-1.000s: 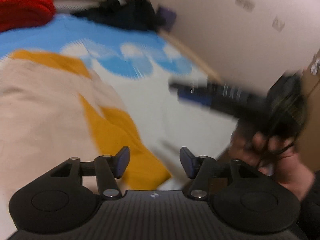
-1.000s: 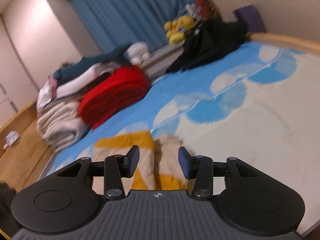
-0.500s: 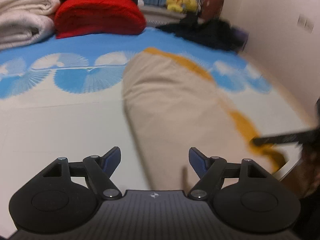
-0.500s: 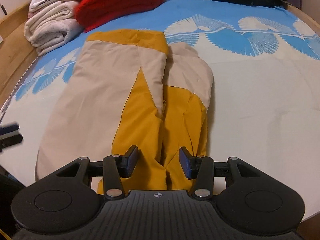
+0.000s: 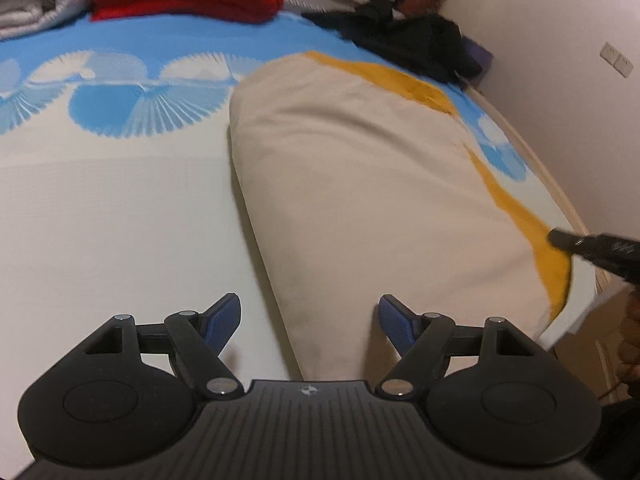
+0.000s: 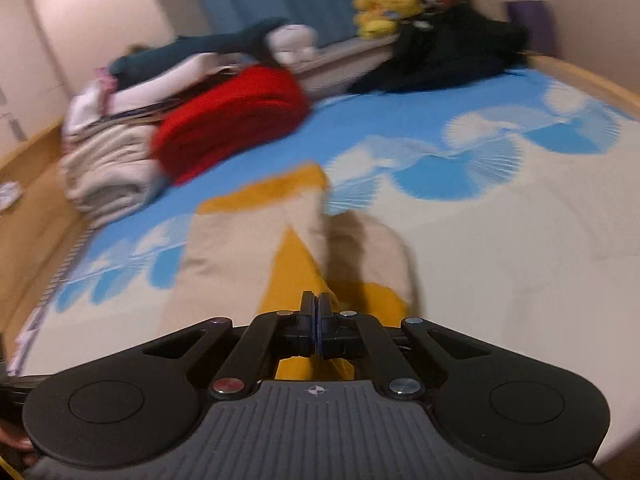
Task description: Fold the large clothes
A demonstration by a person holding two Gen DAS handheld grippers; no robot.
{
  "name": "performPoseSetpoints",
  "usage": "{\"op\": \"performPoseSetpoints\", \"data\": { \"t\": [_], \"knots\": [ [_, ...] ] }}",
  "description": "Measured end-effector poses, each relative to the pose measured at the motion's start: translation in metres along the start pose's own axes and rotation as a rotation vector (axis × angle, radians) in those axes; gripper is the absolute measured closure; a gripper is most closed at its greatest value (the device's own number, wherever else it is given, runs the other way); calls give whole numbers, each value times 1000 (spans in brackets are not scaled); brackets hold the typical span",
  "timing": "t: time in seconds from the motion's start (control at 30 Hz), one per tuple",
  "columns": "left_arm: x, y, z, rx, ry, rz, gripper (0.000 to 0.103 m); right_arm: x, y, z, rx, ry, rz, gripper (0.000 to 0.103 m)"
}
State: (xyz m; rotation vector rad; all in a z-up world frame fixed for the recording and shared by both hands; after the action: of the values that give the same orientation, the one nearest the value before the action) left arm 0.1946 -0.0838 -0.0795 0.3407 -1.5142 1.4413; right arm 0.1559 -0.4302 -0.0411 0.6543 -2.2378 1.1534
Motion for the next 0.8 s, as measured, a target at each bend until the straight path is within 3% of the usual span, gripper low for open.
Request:
{"op": "performPoseSetpoints", "data": {
  "t": [0.2, 0.23, 0.3, 0.37, 0.47, 0.53, 0.57, 0.67, 0.8],
  "knots": [
    [0, 0, 11, -7, 87, 12, 22, -32, 25, 25, 75, 179, -156, 103],
    [-3, 3, 15, -37, 106, -16, 22, -34, 27, 27, 77, 191, -166, 103],
    [-23, 22, 21, -135, 79, -150, 22, -40, 29, 29, 78, 208, -182, 103],
    [-35, 35, 21, -151, 53, -227, 22, -46, 35, 27, 101, 229, -202, 103],
    [-26, 28, 24, -170, 72, -179, 26, -56, 48, 23, 163, 267, -230, 103],
    [-17, 22, 21, -130, 119, -132, 33, -59, 51, 23, 164, 271, -230, 103],
    [-18, 23, 18, -109, 138, -140, 38, -59, 52, 24, 156, 270, -231, 103],
    [-35, 38, 14, -123, 104, -250, 35, -60, 53, 24, 159, 268, -235, 103],
    [-33, 33, 23, -162, 130, -236, 35, -66, 54, 24, 168, 273, -249, 103]
  ]
}}
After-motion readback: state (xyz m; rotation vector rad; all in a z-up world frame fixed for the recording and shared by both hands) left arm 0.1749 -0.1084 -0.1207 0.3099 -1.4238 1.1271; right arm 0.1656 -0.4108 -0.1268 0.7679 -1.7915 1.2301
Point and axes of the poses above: each gripper's, at about its wrist camera, not at the fingertips, and x roughly against the way its jaws point, z to its right, y to its underside, the point moved 6 cm from there along -x, roughly the way its jaws point, and after that the axes turned 12 degrees about -x, right-handed, at the moved point
